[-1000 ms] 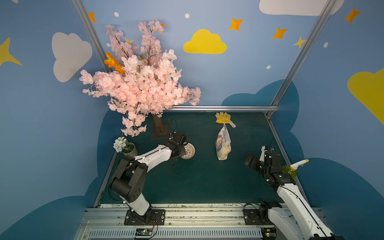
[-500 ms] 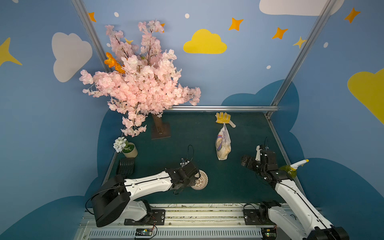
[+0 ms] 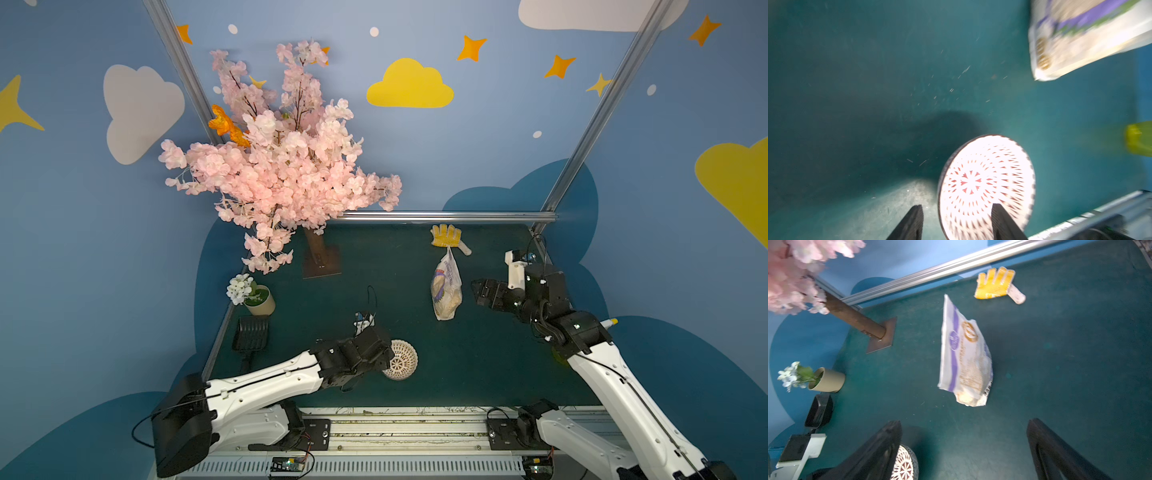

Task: Pour the oats into the breakfast bowl
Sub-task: Place the bowl at the center of the board, then pick up the oats bag from the center of the board.

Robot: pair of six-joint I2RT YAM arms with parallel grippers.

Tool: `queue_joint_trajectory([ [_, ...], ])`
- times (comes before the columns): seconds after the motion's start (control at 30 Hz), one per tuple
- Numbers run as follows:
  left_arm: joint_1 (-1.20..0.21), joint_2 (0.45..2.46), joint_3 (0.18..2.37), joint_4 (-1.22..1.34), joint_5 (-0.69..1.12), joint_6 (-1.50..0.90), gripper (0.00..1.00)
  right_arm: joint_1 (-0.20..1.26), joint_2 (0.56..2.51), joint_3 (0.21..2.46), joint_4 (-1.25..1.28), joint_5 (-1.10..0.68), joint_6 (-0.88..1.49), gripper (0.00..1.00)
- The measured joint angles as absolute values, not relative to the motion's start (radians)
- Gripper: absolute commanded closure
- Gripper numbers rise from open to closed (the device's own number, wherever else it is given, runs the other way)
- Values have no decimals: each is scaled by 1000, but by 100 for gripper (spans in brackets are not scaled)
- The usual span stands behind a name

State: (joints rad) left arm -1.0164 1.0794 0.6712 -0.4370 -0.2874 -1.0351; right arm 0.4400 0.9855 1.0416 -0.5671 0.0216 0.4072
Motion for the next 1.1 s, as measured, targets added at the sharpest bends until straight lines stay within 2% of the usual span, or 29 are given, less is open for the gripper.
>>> queue_joint_trajectory([
  [0.07, -1022, 992, 644, -435, -299, -1029, 37, 493, 1068, 1114, -572, 57, 382, 12],
  [0.13, -1026, 909, 605, -441, -310, -1023, 35, 521, 1177, 1183, -578, 90, 359, 25],
  [0.2, -1027, 838, 570, -459, -317, -1016, 34, 527, 1298, 1248, -592, 123, 336, 34],
  [0.37, -1028, 713, 553, -525, -329, -1005, 34, 527, 1547, 1417, -687, 192, 300, 64],
  [0.43, -1028, 678, 552, -541, -329, -1000, 34, 529, 1614, 1485, -729, 216, 299, 72],
  [0.5, -1028, 657, 552, -551, -329, -996, 34, 533, 1659, 1534, -764, 241, 287, 96],
  [0.53, -1028, 651, 552, -554, -329, -994, 33, 537, 1672, 1548, -778, 250, 286, 100],
  [0.83, -1028, 669, 568, -569, -311, -974, 34, 638, 1652, 1572, -915, 356, 293, 100],
  [0.93, -1028, 701, 598, -563, -307, -964, 34, 691, 1565, 1518, -969, 363, 314, 100],
  [1.1, -1028, 740, 618, -514, -296, -946, 36, 755, 1315, 1380, -1013, 354, 364, 100],
])
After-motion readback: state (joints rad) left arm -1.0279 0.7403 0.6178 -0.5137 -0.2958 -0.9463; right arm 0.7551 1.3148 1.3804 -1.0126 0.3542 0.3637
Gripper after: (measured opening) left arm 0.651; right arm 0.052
